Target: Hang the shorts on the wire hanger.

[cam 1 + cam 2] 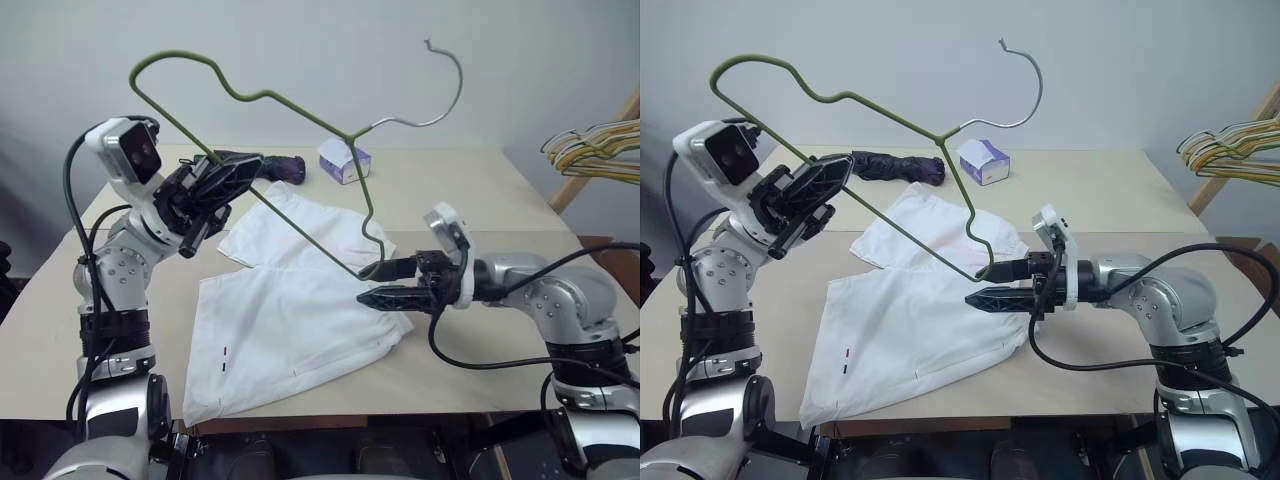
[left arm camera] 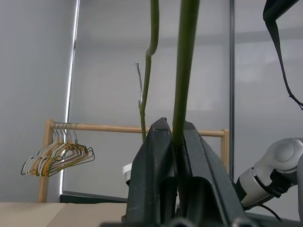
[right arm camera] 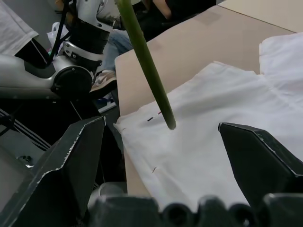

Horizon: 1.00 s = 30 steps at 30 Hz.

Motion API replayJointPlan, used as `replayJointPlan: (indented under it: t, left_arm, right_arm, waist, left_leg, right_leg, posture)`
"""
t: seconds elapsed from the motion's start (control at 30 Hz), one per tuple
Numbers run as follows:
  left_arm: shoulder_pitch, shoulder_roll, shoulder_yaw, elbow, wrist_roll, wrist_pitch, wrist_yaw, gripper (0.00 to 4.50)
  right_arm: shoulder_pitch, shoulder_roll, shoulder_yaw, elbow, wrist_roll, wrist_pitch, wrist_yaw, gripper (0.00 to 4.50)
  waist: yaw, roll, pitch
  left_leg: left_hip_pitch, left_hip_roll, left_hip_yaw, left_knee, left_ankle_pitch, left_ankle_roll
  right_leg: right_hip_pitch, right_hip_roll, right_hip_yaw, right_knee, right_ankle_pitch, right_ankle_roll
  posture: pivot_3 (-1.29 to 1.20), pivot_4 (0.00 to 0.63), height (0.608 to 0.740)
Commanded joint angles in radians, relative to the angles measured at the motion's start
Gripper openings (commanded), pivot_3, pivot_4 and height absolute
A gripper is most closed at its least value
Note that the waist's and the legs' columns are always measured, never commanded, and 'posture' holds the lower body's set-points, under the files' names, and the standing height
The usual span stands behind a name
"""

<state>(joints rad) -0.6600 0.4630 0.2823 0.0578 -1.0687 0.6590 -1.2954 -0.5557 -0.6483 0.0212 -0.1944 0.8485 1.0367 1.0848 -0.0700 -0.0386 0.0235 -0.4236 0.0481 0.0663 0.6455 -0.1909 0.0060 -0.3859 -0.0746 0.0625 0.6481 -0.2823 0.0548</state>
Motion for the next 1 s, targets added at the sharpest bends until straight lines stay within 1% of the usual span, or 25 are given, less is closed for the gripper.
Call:
replayJointPlan:
  t: [0.03,0.07,0.17,0.2,0.23,0.33,0.37,0.5,0.57,0.7,0.77,0.8,0.87,1.0]
  left_arm:
    - [-0.004,-0.004,0.011,-0.023,-0.015,0.000,0.008,0.00]
    - [-0.004,-0.005,0.012,-0.023,-0.016,0.000,0.011,0.00]
    - [0.005,-0.009,0.010,-0.035,-0.010,-0.008,0.016,0.00]
    - [0.008,-0.010,0.008,-0.036,-0.007,-0.011,0.016,0.00]
    - [0.011,-0.012,0.007,-0.038,-0.005,-0.014,0.015,0.00]
    - [0.015,-0.025,0.010,-0.039,-0.006,-0.022,0.020,0.00]
    - [0.017,-0.027,0.008,-0.039,-0.004,-0.022,0.019,0.00]
    - [0.029,-0.031,-0.004,-0.042,0.009,-0.023,0.014,0.00]
    - [0.033,-0.028,-0.008,-0.039,0.012,-0.017,0.013,0.00]
    - [0.040,-0.027,-0.019,-0.029,0.030,-0.018,0.019,0.00]
    - [0.045,-0.026,-0.043,-0.028,0.077,-0.029,0.051,0.52]
    - [0.048,-0.025,-0.055,-0.030,0.095,-0.034,0.055,0.69]
    - [0.052,-0.027,-0.069,-0.031,0.125,-0.042,0.075,1.35]
    - [0.066,-0.007,-0.113,-0.001,0.244,-0.063,0.163,2.61]
  right_arm:
    - [-0.046,0.005,-0.009,-0.034,0.029,-0.004,0.009,4.49]
    - [-0.052,0.005,-0.005,-0.034,0.026,-0.002,0.009,4.49]
    - [-0.063,0.005,0.005,-0.030,0.019,-0.006,0.017,3.94]
    - [-0.065,0.003,0.009,-0.030,0.017,-0.006,0.021,3.57]
    - [-0.067,-0.001,0.016,-0.031,0.012,-0.008,0.025,3.32]
    - [-0.068,-0.008,0.036,-0.038,-0.009,-0.022,0.032,2.17]
    - [-0.071,-0.005,0.037,-0.034,-0.009,-0.023,0.031,1.94]
    - [-0.081,0.002,0.034,-0.014,-0.022,-0.031,0.022,0.56]
    - [-0.082,0.004,0.029,-0.008,-0.026,-0.031,0.020,0.01]
    - [-0.079,0.009,0.019,-0.006,-0.021,-0.030,0.018,0.01]
    - [-0.075,0.012,0.011,-0.008,-0.016,-0.028,0.011,0.00]
    - [-0.073,0.016,0.006,-0.010,-0.013,-0.026,0.003,0.00]
    - [-0.070,0.022,-0.004,-0.012,-0.006,-0.023,-0.010,0.00]
    - [-0.064,0.055,-0.087,0.011,0.048,0.003,-0.084,0.00]
  waist:
    - [0.000,0.000,0.000]
    - [0.000,0.000,0.000]
    - [0.001,0.000,0.000]
    - [0.001,0.000,0.000]
    - [0.001,0.000,0.000]
    - [0.001,0.000,0.000]
    - [0.001,0.000,0.000]
    - [0.001,0.000,0.000]
    - [0.000,0.000,0.000]
    - [0.000,0.000,0.000]
    - [0.001,0.000,0.000]
    - [0.001,0.000,0.000]
    - [0.004,0.000,0.000]
    - [0.003,0.000,0.000]
  left_leg:
    - [0.000,0.000,0.000,0.000,0.000,0.000]
    - [0.000,0.000,0.000,0.000,0.000,0.000]
    - [0.000,0.000,0.000,0.000,0.000,0.000]
    - [0.000,0.000,0.000,0.000,0.000,0.000]
    - [0.000,0.000,0.000,0.000,0.000,0.000]
    - [0.000,0.000,0.000,0.000,0.000,0.000]
    - [0.000,0.000,0.000,0.000,0.000,0.000]
    - [0.000,0.000,0.000,0.000,0.000,0.000]
    - [0.000,0.000,0.000,0.000,0.000,0.000]
    - [0.000,0.000,0.000,0.000,0.000,0.000]
    - [0.000,0.000,0.000,0.000,0.000,0.000]
    - [0.000,0.000,0.000,0.000,0.000,0.000]
    - [0.000,0.000,0.000,0.000,0.000,0.000]
    - [0.000,0.000,0.000,0.000,0.000,0.000]
  right_leg:
    - [0.000,0.000,0.000,0.000,0.000,0.000]
    - [0.000,0.000,0.000,0.000,0.000,0.000]
    - [0.000,0.000,0.000,0.000,0.000,0.000]
    - [0.000,0.000,0.000,0.000,0.000,0.000]
    - [0.000,0.000,0.000,0.000,0.000,0.000]
    - [0.000,0.000,0.000,0.000,0.000,0.000]
    - [0.000,0.000,0.000,0.000,0.000,0.000]
    - [0.000,0.000,0.000,0.000,0.000,0.000]
    - [0.000,0.000,0.000,0.000,0.000,0.000]
    - [0.000,0.000,0.000,0.000,0.000,0.000]
    - [0.000,0.000,0.000,0.000,0.000,0.000]
    - [0.000,0.000,0.000,0.000,0.000,0.000]
    - [0.000,0.000,0.000,0.000,0.000,0.000]
    - [0.000,0.000,0.000,0.000,0.000,0.000]
  posture:
    - [-0.07,0.000,0.740]
    - [-0.07,0.000,0.740]
    - [-0.06,0.000,0.740]
    - [-0.06,0.000,0.740]
    - [-0.06,0.000,0.740]
    - [-0.06,0.000,0.740]
    - [-0.06,0.000,0.740]
    - [-0.06,0.000,0.740]
    - [-0.06,0.000,0.740]
    - [-0.06,0.000,0.740]
    - [-0.06,0.000,0.740]
    - [-0.06,0.000,0.740]
    - [-0.06,0.000,0.740]
    - [-0.06,0.000,0.740]
